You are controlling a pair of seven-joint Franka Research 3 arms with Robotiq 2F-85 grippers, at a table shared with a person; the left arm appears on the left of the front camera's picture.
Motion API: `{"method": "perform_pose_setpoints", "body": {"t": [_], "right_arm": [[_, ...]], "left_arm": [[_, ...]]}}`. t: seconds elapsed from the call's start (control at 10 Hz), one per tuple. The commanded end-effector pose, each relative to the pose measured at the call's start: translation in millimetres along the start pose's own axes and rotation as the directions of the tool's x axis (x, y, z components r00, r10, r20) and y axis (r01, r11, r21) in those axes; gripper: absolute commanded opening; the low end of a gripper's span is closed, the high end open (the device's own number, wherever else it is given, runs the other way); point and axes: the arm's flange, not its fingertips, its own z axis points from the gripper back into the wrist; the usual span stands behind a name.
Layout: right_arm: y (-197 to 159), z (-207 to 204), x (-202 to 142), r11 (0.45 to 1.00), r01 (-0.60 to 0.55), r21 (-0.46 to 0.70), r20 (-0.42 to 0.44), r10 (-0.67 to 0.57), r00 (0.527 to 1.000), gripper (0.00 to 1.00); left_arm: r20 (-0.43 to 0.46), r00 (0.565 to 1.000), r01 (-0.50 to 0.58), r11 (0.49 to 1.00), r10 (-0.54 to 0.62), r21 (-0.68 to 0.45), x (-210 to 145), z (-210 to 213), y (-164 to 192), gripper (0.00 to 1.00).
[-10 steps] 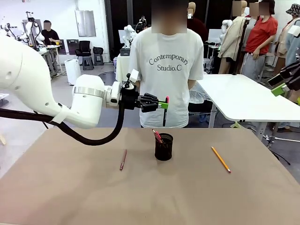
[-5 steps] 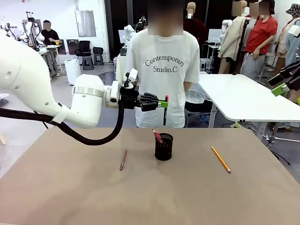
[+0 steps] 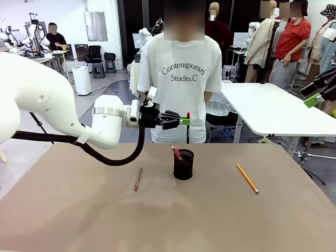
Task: Place the pens into the pen holder.
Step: Pick up a writing instrument from the table and place it into the Pen holder.
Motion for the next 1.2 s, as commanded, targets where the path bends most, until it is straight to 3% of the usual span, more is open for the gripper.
{"method": "perform_pose_setpoints", "body": {"t": [0.0, 0.3, 0.5, 0.9, 1.0, 1.1], "right_arm": [[0, 1, 0, 1.0, -0.008, 0.006, 0.017, 0.008, 1.0, 1.0], [0, 1, 0, 1.0, -0.008, 0.006, 0.017, 0.008, 1.0, 1.0], [0, 1, 0, 1.0, -0.008, 0.006, 0.017, 0.008, 1.0, 1.0], [0, 1, 0, 1.0, -0.008, 0.006, 0.017, 0.008, 1.0, 1.0], [0, 1, 0, 1.0, -0.008, 0.006, 0.017, 0.008, 1.0, 1.0], [0, 1, 0, 1.0, -0.008, 0.006, 0.017, 0.008, 1.0, 1.0]], "left_arm": [[-0.035, 0.999, -0.015, 1.0, 0.015, -0.009, -13, 0, 14, 0.0], [-0.077, 0.997, -0.014, 0.999, 0.016, 0.029, -35, -1, 22, 0.0], [-0.092, 0.995, -0.043, 0.999, 0.045, 0.021, -45, 1, 24, 0.06], [-0.092, 0.995, -0.039, 0.999, 0.039, 0.004, -46, 1, 21, 0.85], [-0.092, 0.995, -0.034, 0.999, 0.034, 0.001, -45, 0, 21, 1.0], [-0.091, 0.995, -0.031, 1.0, 0.031, 0.001, -43, 0, 20, 1.0]]}}
